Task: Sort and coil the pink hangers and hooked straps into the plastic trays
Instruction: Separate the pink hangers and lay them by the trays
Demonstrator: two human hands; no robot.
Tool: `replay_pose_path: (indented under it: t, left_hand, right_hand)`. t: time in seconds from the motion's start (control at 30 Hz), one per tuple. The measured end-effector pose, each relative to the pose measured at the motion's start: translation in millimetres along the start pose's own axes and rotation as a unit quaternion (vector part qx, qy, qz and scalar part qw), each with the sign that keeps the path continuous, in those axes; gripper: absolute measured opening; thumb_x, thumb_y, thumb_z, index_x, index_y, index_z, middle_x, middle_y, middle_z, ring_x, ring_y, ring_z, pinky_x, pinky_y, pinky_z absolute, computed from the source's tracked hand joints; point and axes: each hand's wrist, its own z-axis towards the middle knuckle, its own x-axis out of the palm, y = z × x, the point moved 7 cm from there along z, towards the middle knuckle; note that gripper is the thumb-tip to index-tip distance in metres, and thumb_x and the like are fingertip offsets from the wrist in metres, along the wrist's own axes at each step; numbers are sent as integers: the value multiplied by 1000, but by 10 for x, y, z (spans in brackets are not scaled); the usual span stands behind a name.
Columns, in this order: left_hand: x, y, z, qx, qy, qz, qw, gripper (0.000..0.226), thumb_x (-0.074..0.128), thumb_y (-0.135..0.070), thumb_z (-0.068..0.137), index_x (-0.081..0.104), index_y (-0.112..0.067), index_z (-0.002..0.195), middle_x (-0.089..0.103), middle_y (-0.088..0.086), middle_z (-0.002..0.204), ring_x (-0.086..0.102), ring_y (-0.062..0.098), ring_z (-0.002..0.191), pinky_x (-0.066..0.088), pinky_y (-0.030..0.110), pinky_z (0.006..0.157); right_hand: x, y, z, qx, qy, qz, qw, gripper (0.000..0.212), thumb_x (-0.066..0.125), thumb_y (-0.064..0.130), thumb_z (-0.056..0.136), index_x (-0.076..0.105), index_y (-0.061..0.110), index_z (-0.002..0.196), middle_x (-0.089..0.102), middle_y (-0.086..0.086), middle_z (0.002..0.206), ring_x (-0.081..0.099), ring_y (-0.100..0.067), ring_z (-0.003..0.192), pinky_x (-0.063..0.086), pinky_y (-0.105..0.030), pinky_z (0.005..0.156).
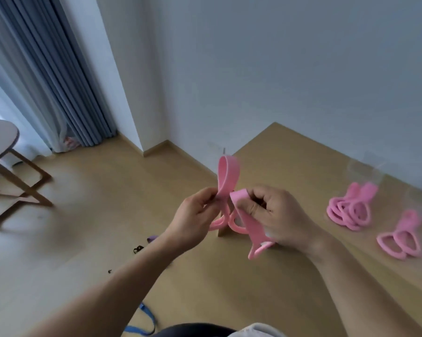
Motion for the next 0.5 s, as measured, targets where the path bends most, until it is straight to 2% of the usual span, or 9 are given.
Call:
replay_pose_path:
  t: [0.07, 0.13, 0.2, 0.23, 0.27, 0.33, 0.37, 0.43, 0.5]
  left_hand:
    - [427, -93, 46, -12, 51, -80, 995, 18, 54, -21, 95, 70, -26, 101, 72, -2, 91, 67, 15, 85, 55, 23, 77]
    - [791, -193, 89, -17, 106, -155, 982, 18, 57, -20, 93, 69, -19, 106, 72, -4, 91, 67, 8, 82, 52, 19, 74]
    - [1084, -287, 138, -17, 155, -179, 971, 16, 64, -24, 92, 69, -19, 107, 72, 1, 95, 66, 14, 85, 52, 26, 76]
    - [1202, -333, 168, -16, 170, -176, 969, 15, 67, -30, 91, 70, -22, 104, 73, 2, 95, 67, 17, 85, 53, 29, 76]
    - [1307, -376, 203, -16, 176, -168, 970, 15, 68, -36, 89, 71, -25, 99, 74, 3, 94, 68, 18, 85, 54, 31, 75]
    - [1490, -442, 301, -16, 172, -147, 974, 13, 70, -40, 87, 73, -28, 92, 75, 3, 88, 70, 17, 79, 55, 30, 69]
    - [1568, -470, 364, -12, 164, -134, 977, 11, 70, -39, 88, 73, -29, 89, 75, 1, 84, 70, 15, 74, 54, 27, 65]
    - [1679, -517, 517, 3, 137, -89, 987, 8, 70, -36, 89, 72, -29, 87, 73, -2, 77, 68, 11, 68, 53, 25, 60]
    - [1771, -524, 682, 21, 112, -17, 993, 9, 70, -32, 89, 70, -25, 84, 71, -2, 72, 64, 8, 61, 50, 26, 56]
  right_hand:
    - [-257, -53, -118, 9, 0, 57, 998, 35, 58, 45, 86, 66, 11, 85, 68, 6, 64, 63, -5, 52, 44, -13, 47]
    - [-510, -139, -235, 25, -4, 103, 994, 43, 58, 41, 87, 62, -1, 87, 64, -1, 61, 60, -8, 51, 46, -17, 49]
    - [-747, -235, -352, 46, -16, 132, 990, 49, 59, 40, 87, 59, -8, 87, 58, -22, 67, 55, -20, 57, 46, -31, 56]
    - [-850, -284, -407, 58, -23, 136, 989, 49, 59, 41, 88, 59, -8, 87, 56, -27, 69, 51, -24, 60, 42, -36, 58]
    - [-941, -334, -461, 69, -33, 137, 988, 45, 59, 40, 88, 62, -5, 87, 57, -25, 70, 50, -25, 62, 41, -40, 59]
    - [-1123, -447, -582, 84, -60, 130, 986, 32, 64, 40, 85, 67, 8, 88, 67, -14, 76, 61, -27, 66, 49, -40, 64]
    - [-1204, -511, -650, 94, -70, 131, 984, 26, 70, 37, 83, 68, 13, 92, 72, -9, 83, 67, -27, 75, 55, -38, 71]
    - [-1323, -618, -784, 104, -61, 137, 983, 26, 79, 23, 81, 67, 16, 104, 73, -6, 96, 69, -30, 92, 57, -41, 82]
    - [-1457, -718, -883, 113, -75, 85, 987, 26, 78, 12, 80, 67, 21, 102, 73, 7, 92, 70, -17, 86, 59, -34, 76]
